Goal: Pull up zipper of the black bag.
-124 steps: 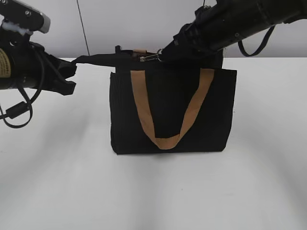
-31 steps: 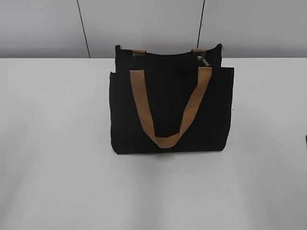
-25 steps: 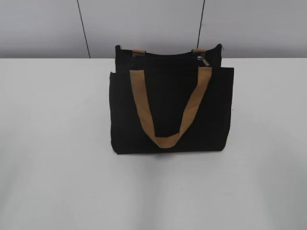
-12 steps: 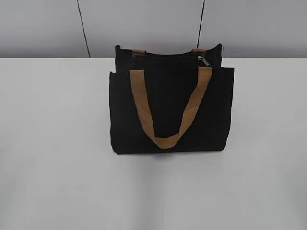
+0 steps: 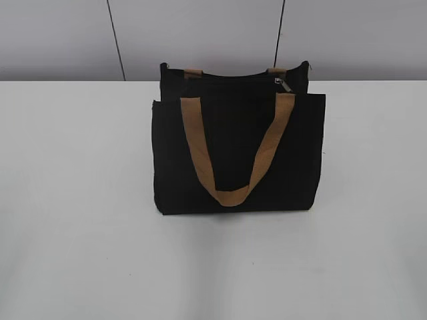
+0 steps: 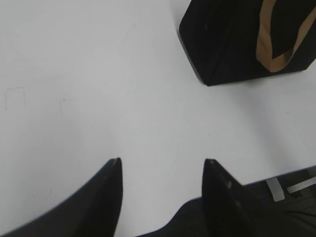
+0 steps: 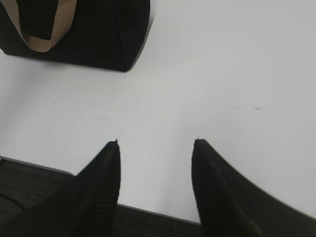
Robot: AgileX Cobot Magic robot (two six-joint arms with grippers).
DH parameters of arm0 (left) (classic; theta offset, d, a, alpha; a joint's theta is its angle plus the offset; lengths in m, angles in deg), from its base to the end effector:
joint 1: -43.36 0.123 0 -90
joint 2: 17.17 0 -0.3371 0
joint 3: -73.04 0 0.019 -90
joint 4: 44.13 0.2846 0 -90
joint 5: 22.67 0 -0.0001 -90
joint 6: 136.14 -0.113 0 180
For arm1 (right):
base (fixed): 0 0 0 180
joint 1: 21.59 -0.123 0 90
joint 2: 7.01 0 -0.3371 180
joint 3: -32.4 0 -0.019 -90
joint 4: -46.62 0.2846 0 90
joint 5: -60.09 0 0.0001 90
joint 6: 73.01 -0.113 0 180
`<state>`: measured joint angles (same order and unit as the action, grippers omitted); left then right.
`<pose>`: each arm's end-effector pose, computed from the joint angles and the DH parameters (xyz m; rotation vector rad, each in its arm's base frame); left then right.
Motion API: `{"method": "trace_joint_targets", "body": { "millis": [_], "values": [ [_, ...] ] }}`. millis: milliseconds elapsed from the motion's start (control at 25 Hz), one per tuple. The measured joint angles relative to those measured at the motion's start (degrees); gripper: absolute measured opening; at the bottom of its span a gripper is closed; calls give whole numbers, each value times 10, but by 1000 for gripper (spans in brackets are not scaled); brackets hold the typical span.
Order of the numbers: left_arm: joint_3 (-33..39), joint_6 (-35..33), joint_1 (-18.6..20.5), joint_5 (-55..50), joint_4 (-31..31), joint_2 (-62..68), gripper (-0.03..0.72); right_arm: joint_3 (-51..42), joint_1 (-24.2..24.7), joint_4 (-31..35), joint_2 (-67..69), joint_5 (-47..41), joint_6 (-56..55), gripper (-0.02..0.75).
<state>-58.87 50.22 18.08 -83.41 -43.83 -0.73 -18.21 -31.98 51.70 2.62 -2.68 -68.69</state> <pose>0.0162 -0.0071 0.2926 0.3623 2.1729 -0.3046 -0.0018 0.0087 0.2759 -0.2774 2.1301 0.1700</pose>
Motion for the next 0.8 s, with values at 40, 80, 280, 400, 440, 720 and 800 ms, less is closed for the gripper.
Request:
{"method": "trace_joint_targets", "body": {
  "millis": [40, 80, 280, 400, 440, 720, 800],
  "values": [
    [0, 0, 0, 0, 4, 0, 393, 0, 0, 0, 0, 0, 0, 372],
    [0, 0, 0, 0, -3, 0, 393, 0, 0, 0, 0, 0, 0, 372],
    [0, 0, 0, 0, 3, 0, 386, 0, 0, 0, 0, 0, 0, 372],
    [0, 0, 2, 0, 3, 0, 369, 0, 0, 0, 0, 0, 0, 370],
    [0, 0, 5, 0, 3, 0, 364, 0, 0, 0, 0, 0, 0, 370],
    [0, 0, 77, 0, 4, -57, 354, 0, 43, 4, 0, 0, 0, 370],
    [0, 0, 101, 0, 3, -87, 349, 0, 59, 7, 0, 0, 0, 370]
  ]
}}
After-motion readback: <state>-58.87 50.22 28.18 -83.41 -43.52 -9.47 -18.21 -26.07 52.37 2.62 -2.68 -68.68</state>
